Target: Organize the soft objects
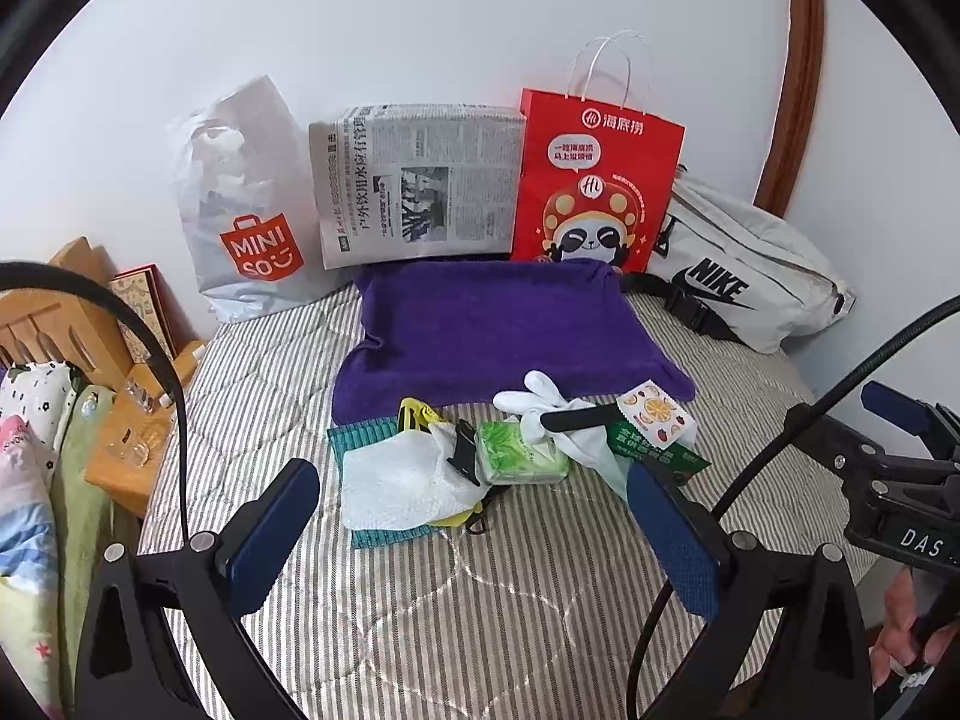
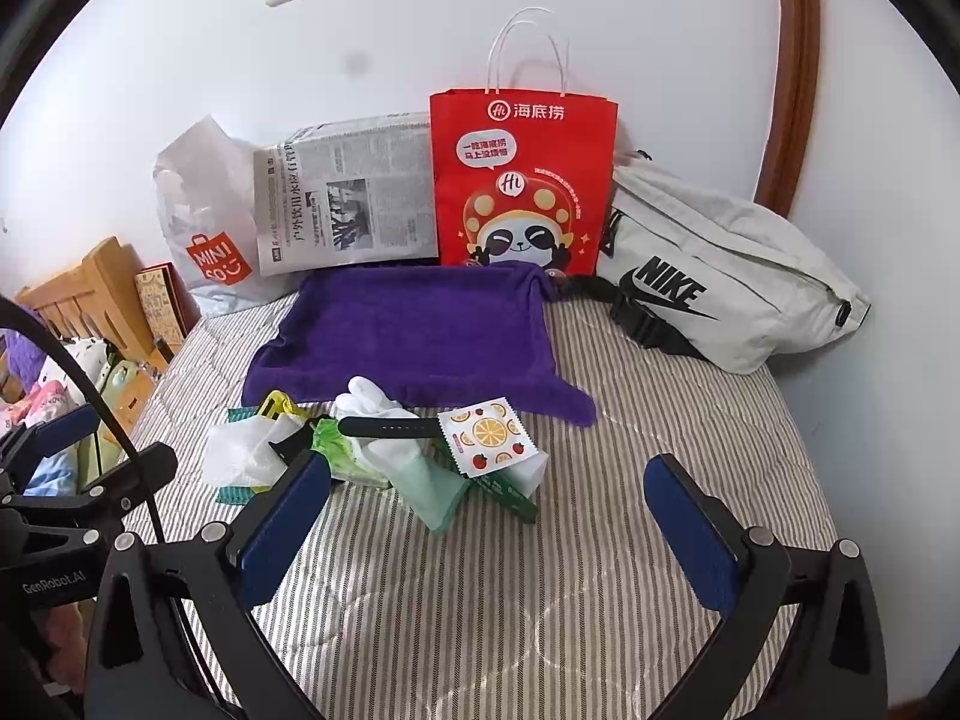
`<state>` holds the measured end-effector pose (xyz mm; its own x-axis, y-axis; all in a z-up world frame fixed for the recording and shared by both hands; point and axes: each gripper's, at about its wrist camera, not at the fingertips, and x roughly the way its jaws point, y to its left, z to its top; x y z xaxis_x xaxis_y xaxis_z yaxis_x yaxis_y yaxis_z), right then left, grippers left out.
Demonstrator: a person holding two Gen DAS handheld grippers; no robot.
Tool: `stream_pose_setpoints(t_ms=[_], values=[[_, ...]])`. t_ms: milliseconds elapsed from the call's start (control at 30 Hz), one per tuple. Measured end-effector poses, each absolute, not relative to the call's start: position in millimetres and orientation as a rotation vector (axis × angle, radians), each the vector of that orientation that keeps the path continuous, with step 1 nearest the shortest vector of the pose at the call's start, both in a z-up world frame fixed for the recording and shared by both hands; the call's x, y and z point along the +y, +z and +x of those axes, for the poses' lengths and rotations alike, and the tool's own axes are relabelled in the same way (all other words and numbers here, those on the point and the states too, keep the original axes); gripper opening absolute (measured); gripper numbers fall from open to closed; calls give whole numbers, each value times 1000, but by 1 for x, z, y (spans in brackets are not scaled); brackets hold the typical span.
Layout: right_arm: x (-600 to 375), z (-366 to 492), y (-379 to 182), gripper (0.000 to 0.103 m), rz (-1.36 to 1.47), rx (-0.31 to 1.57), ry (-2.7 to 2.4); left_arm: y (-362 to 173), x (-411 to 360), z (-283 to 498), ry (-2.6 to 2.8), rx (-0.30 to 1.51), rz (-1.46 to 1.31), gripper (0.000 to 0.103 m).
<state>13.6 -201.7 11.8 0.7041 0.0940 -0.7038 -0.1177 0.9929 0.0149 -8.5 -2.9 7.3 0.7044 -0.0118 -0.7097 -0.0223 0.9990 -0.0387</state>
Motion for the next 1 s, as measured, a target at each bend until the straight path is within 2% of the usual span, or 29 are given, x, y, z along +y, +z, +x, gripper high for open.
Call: stream_pose_setpoints(t_ms=[1000], values=[[-201,10,9,103,-43,781,117,7,-8,-11,9,798,-40,103]])
